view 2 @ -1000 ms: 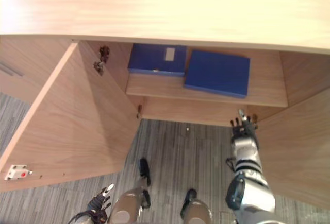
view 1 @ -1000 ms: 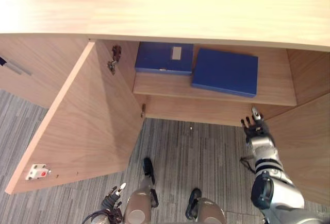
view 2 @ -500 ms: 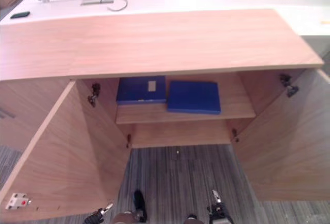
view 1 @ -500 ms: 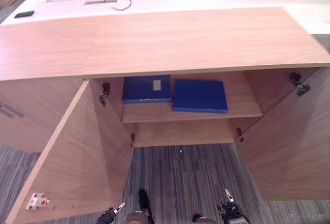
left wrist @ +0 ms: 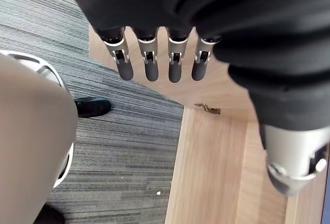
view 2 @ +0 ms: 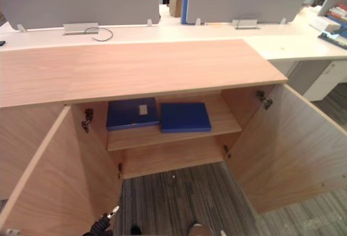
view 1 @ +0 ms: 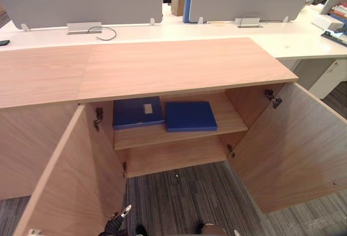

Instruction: Walk over to the cabinet, pick up the folder, carry it to the office cabinet, place the folder inside the office cabinet, then close the office cabinet door

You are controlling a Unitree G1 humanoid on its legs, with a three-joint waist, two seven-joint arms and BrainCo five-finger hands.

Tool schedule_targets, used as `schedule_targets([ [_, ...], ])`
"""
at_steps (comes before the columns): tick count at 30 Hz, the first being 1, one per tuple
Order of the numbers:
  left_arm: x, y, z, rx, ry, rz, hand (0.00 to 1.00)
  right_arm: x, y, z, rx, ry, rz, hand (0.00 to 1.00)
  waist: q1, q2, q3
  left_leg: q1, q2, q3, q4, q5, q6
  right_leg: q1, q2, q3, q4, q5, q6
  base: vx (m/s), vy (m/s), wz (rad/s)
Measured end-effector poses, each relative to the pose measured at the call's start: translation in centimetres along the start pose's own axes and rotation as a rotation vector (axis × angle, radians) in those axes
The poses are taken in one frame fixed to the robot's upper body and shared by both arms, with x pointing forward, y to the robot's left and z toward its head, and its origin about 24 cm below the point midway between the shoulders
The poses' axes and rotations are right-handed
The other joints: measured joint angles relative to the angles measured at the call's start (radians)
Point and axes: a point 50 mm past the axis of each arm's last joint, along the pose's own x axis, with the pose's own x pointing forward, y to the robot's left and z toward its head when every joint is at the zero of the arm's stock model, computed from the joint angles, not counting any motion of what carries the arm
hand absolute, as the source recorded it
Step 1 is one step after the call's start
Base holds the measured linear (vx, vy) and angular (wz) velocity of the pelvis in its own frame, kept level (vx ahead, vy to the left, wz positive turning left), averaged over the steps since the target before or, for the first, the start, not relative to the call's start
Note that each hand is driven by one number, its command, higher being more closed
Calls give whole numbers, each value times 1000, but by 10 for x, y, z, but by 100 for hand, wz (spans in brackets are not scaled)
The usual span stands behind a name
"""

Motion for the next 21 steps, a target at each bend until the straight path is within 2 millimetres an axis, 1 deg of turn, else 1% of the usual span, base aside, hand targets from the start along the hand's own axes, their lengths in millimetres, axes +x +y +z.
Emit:
schedule_targets([
  [1,-1,1,-4,-42,12,17,0,1,-1,2,-22,-1,-4,0,-1,1,4,1,1,-3,0,5,-10,7,-1,-22,-15,29,55,94,-208,20],
  [2,-3,1,-11,-89,28,31,0,0,-6,4,-41,-8,-18,0,1,16,-5,5,20,0,7,9,-18,11,12,-40,-31,26,49,123,-193,21],
  [3,-4,1,-13,-112,31,38,0,0,-7,5,-45,-11,-19,0,1,23,-9,5,31,0,11,7,-20,15,20,-49,-34,22,44,158,-168,21],
  [4,-5,1,-17,-149,44,52,0,1,-8,8,-57,-18,-18,0,1,35,-17,3,58,0,3,17,-35,18,45,-62,-34,11,35,100,-155,14],
  [5,-6,4,-20,-190,50,71,0,1,-7,8,-86,-19,-12,0,3,39,-21,2,82,1,2,29,-52,26,67,-75,-41,4,27,84,-148,12],
  [6,-6,6,-21,-209,55,81,0,1,-7,8,-94,-20,-11,0,3,45,-28,1,92,1,2,31,-57,32,78,-78,-49,4,26,75,-126,3],
  [8,-7,9,-25,-253,67,105,0,1,-7,9,-111,-24,-7,0,3,51,-39,0,121,0,2,28,-67,45,111,-84,-73,-4,14,84,-96,0],
  [9,-7,9,-25,-254,67,105,0,1,-7,9,-111,-25,-7,0,3,51,-39,0,122,0,2,28,-67,45,112,-84,-73,-4,13,94,-82,-2],
  [12,-8,9,-27,-273,76,109,0,0,-7,11,-33,-41,-16,0,4,58,-58,-7,150,-6,10,19,-83,48,137,-103,-77,-26,-3,108,-73,5],
  [13,-7,9,-24,-290,71,107,0,0,-7,13,1,-53,-19,0,5,55,-63,-26,162,-14,45,13,-87,49,141,-104,-70,-33,-1,167,-109,19],
  [14,-6,9,-22,-297,64,106,0,0,-7,12,31,-60,-22,0,9,50,-62,-60,179,-23,129,-13,-79,53,140,-108,-65,-41,-7,151,-107,14],
  [15,-6,9,-21,-300,61,106,0,0,-5,13,39,-62,-20,0,11,49,-59,-79,190,-24,187,-31,-63,62,140,-109,-61,-44,-9,164,-144,6],
  [16,-4,6,-14,-310,43,96,0,0,-1,16,55,-73,-12,0,16,51,-43,-121,219,-27,333,-69,-15,91,137,-109,-62,-48,-14,158,-191,-3],
  [17,-3,3,-11,-317,31,88,0,0,3,18,53,-85,3,0,25,60,-27,-161,259,-28,496,-87,16,129,140,-109,-61,-61,-22,128,-165,-5],
  [18,-3,2,-10,-319,26,85,0,0,4,20,44,-92,9,0,28,66,-22,-179,279,-34,573,-84,21,147,142,-109,-58,-72,-25,60,-168,-8],
  [19,-4,-1,-7,-323,9,83,0,0,5,22,30,-99,14,0,34,69,-15,-212,303,-58,683,-72,39,166,140,-106,-49,-97,-31,-3,-88,-3],
  [20,-3,-2,-6,-314,3,77,0,0,9,25,4,-104,23,0,34,77,-10,-234,306,-75,752,-79,37,178,135,-104,-31,-120,-32,5,-100,2],
  [21,-3,-4,-5,-309,2,72,0,0,10,26,-13,-107,23,0,32,81,-9,-249,305,-77,787,-102,35,184,135,-102,-28,-130,-32,41,-36,7],
])
